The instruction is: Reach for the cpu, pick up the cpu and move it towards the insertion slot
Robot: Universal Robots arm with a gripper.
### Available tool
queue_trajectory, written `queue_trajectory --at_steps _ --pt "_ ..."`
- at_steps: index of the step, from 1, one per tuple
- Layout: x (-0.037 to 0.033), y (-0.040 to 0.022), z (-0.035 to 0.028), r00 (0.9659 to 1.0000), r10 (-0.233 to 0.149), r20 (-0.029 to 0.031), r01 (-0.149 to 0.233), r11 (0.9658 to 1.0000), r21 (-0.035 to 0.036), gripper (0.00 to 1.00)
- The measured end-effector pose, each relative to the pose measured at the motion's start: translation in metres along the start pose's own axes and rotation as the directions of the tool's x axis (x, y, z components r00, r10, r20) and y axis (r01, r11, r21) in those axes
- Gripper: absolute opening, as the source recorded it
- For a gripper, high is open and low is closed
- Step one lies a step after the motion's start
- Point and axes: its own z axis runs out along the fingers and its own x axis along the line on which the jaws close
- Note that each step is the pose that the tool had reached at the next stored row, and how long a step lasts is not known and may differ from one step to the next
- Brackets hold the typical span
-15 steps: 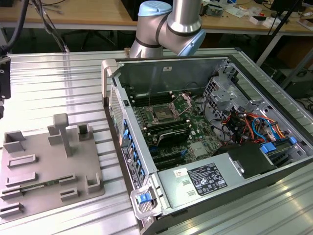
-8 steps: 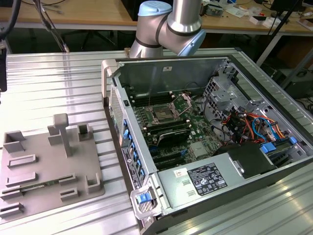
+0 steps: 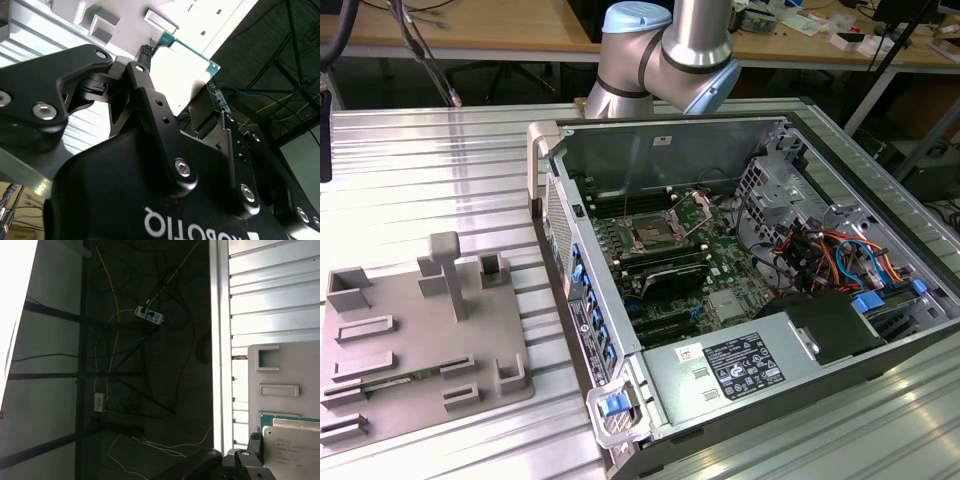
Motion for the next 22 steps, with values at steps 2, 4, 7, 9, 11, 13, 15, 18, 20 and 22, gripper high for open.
queue_trajectory --at_steps 2,4,7,9,11,13,15,18,20,22 --pt "-0.0001 0.0000 -0.0001 1.0000 0.000 -0.0001 0.000 1.0000 0.0000 0.55" --pt "-0.0014 -0.0001 -0.0001 1.0000 0.000 -0.0001 0.000 1.0000 0.0000 0.55" --pt "-0.0037 -0.0001 0.0000 1.0000 0.000 -0.0001 0.000 1.0000 0.0000 0.55" --pt "-0.0050 -0.0001 0.0000 1.0000 0.000 -0.0001 0.000 1.0000 0.0000 0.55" --pt "-0.0067 -0.0001 0.0000 1.0000 0.000 -0.0001 0.000 1.0000 -0.0001 0.55" --pt "-0.0084 -0.0002 0.0000 1.0000 0.000 -0.0001 0.000 1.0000 0.0000 0.55" --pt "-0.0098 -0.0002 0.0000 1.0000 0.000 -0.0001 0.000 1.0000 -0.0001 0.55" --pt "-0.0127 -0.0003 0.0000 1.0000 0.000 -0.0001 0.000 1.0000 0.0000 0.55" --pt "-0.0144 -0.0003 0.0000 1.0000 0.000 -0.0001 0.000 1.0000 0.0000 0.55" --pt "-0.0159 -0.0003 0.0001 1.0000 0.000 0.0000 0.000 1.0000 -0.0001 0.55"
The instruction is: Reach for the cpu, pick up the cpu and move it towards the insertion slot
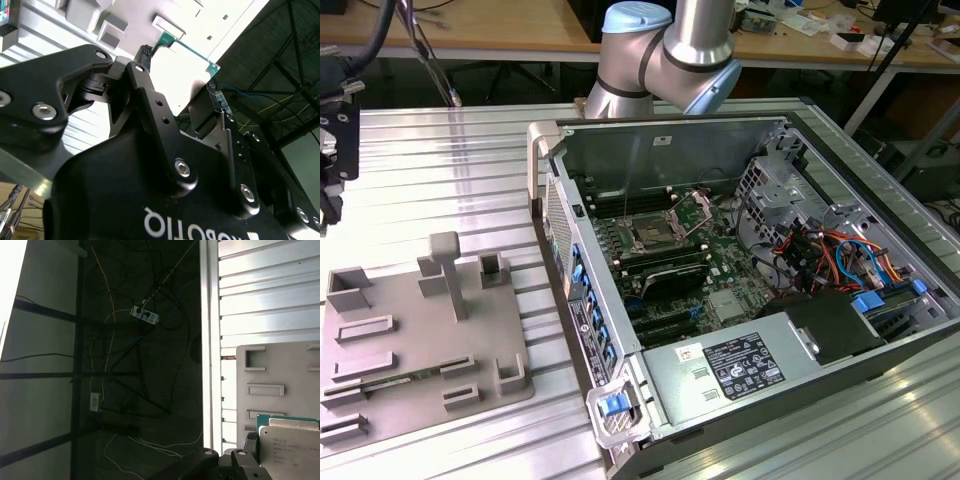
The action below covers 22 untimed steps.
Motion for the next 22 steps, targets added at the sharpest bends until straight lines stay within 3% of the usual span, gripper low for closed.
queue_trajectory --at_steps 22 --pt "-0.0270 -0.0006 0.0002 1.0000 0.000 0.0000 0.000 1.0000 0.0000 0.55"
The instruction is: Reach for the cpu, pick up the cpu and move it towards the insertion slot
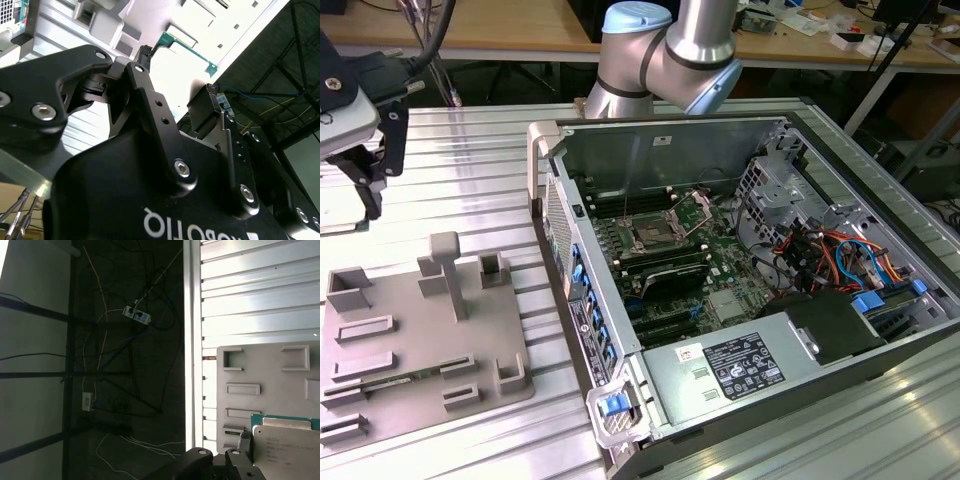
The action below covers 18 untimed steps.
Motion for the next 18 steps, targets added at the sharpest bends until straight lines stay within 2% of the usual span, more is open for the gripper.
queue_trajectory --at_steps 4,7,14,18 --pt "-0.0035 0.0000 0.0001 1.0000 0.000 0.0000 0.000 1.0000 0.0000 0.55" --pt "-0.0041 -0.0001 -0.0003 1.0000 0.000 -0.0001 0.000 1.0000 0.0001 0.55" --pt "-0.0042 0.0002 -0.0064 1.0000 0.000 0.0000 0.000 1.0000 0.0000 0.55" --pt "-0.0043 0.0002 -0.0065 1.0000 0.000 0.0000 0.000 1.0000 0.0000 0.55"
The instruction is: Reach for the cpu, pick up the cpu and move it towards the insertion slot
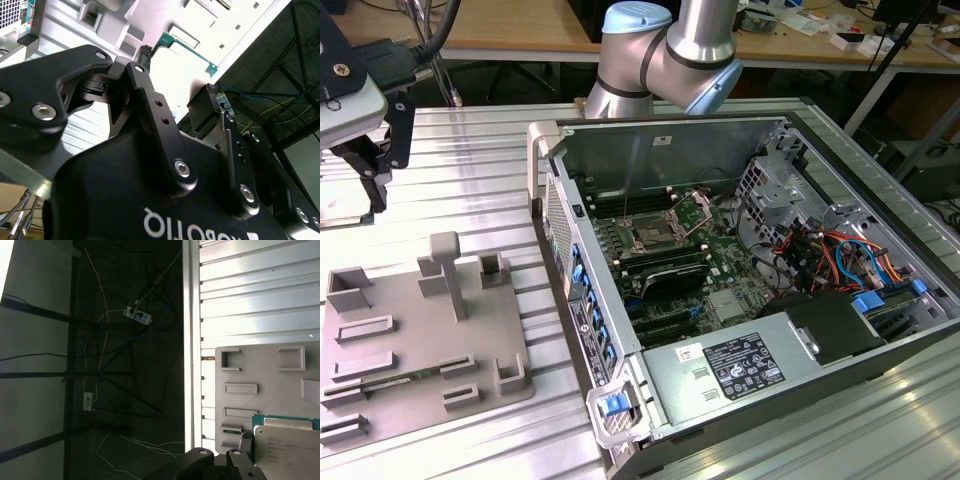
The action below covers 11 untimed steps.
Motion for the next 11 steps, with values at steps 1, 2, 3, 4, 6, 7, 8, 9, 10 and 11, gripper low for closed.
queue_trajectory --at_steps 1,2,3,4,6,7,8,9,10,11 --pt "0.0000 0.0000 0.0000 1.0000 0.000 0.0000 0.000 1.0000 0.0000 0.55" --pt "0.0000 0.0000 -0.0001 1.0000 0.000 0.0000 0.000 1.0000 0.0000 0.55" --pt "0.0000 0.0000 -0.0001 1.0000 0.000 0.0000 0.000 1.0000 -0.0001 0.55" --pt "0.0000 0.0000 -0.0001 1.0000 0.000 0.0000 0.000 1.0000 0.0000 0.55" --pt "0.0000 0.0000 -0.0001 1.0000 0.000 0.0000 0.000 1.0000 0.0000 0.55" --pt "-0.0001 0.0000 -0.0002 1.0000 0.000 -0.0002 0.000 1.0000 0.0001 0.55" --pt "-0.0003 0.0000 -0.0002 1.0000 0.000 -0.0002 0.000 1.0000 0.0001 0.55" --pt "-0.0007 0.0000 -0.0002 1.0000 0.000 -0.0001 0.000 1.0000 0.0001 0.55" --pt "-0.0009 0.0000 -0.0001 1.0000 0.000 0.0000 0.000 1.0000 0.0000 0.55" --pt "-0.0015 0.0000 -0.0001 1.0000 0.000 -0.0001 0.000 1.0000 0.0000 0.55"
